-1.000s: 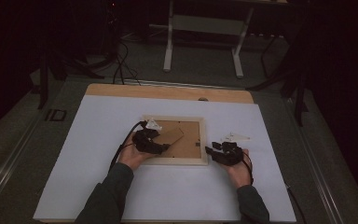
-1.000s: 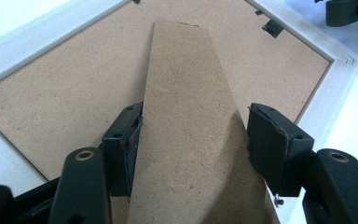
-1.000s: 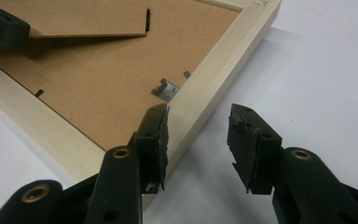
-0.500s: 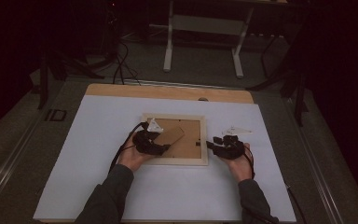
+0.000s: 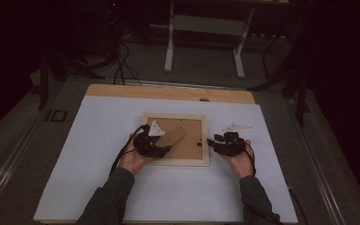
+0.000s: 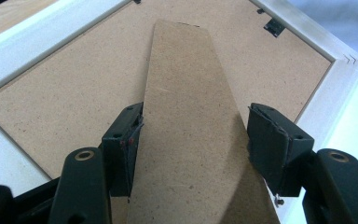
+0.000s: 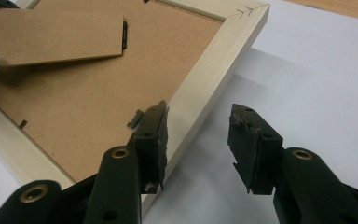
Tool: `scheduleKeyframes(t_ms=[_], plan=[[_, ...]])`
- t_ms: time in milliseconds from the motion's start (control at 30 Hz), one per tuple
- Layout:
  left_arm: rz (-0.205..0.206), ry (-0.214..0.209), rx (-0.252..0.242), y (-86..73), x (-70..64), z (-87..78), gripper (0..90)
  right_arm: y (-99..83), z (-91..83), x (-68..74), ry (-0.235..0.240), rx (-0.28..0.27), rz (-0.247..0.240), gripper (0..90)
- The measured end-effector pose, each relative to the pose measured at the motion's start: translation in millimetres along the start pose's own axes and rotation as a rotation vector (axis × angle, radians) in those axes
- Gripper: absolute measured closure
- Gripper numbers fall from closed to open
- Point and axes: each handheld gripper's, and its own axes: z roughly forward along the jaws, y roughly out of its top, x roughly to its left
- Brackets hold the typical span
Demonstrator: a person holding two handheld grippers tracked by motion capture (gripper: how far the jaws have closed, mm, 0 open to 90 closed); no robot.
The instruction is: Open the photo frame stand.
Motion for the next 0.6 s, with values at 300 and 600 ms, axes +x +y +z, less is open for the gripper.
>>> scheduleKeyframes(t_ms=[300,600], plan=[[0.044,0.04,-0.02,1.6,-8.7,-6.4,40.5,9.3,1.8,0.0,0.012,0.001,0.004,55.9],[0.055,0.049,-0.032,1.4,-11.0,-7.9,40.4,13.6,1.0,-5.1,0.009,0.001,0.016,55.7]])
